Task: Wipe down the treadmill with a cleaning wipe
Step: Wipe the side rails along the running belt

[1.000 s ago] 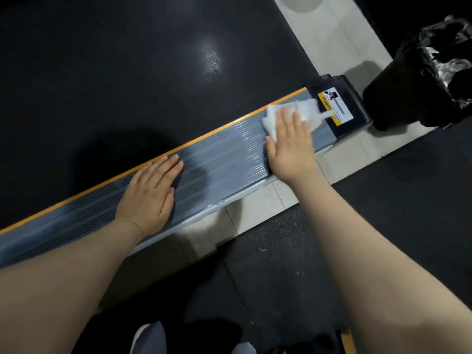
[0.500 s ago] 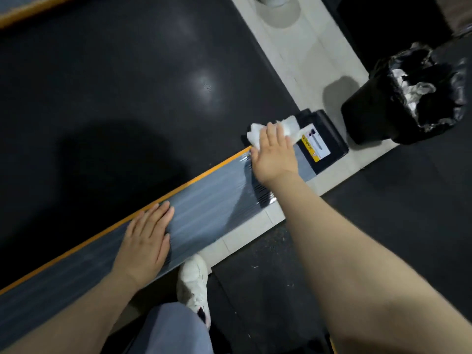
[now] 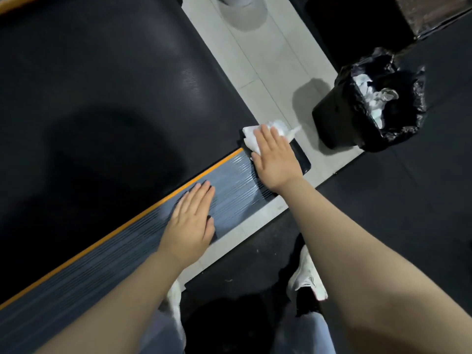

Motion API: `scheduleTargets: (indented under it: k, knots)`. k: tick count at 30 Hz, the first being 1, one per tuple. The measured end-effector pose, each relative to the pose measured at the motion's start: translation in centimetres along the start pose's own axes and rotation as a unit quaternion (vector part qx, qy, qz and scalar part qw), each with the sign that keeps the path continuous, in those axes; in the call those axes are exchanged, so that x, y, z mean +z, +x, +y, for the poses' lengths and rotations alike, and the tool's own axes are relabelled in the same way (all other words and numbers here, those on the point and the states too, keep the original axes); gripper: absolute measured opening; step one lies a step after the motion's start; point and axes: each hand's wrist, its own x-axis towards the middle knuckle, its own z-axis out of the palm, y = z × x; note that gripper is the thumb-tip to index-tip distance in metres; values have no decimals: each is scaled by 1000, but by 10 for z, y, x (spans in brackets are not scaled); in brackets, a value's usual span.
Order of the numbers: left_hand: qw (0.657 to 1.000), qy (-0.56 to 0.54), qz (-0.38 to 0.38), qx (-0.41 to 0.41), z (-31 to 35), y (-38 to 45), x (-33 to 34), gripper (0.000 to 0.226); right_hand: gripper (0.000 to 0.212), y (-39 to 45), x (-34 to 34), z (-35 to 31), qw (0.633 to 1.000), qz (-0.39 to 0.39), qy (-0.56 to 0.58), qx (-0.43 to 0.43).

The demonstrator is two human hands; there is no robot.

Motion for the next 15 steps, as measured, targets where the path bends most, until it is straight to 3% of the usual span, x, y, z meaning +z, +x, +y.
scheduleTargets:
  k: [4, 10, 12, 15]
  knots:
    - [999, -23, 41, -1, 42, 69, 9, 64, 59, 11, 5, 15, 998, 25, 47, 20]
    - [995, 3, 80, -62, 73, 142, 11, 56, 60, -19, 18, 39, 987, 61, 39, -145]
    - [994, 50, 64, -70, 74, 144, 15, 56, 60, -5, 16, 47, 988, 69, 65, -122]
    - [993, 76, 53, -74, 74, 145, 16, 62, 61, 40, 13, 58, 979, 34, 202, 5]
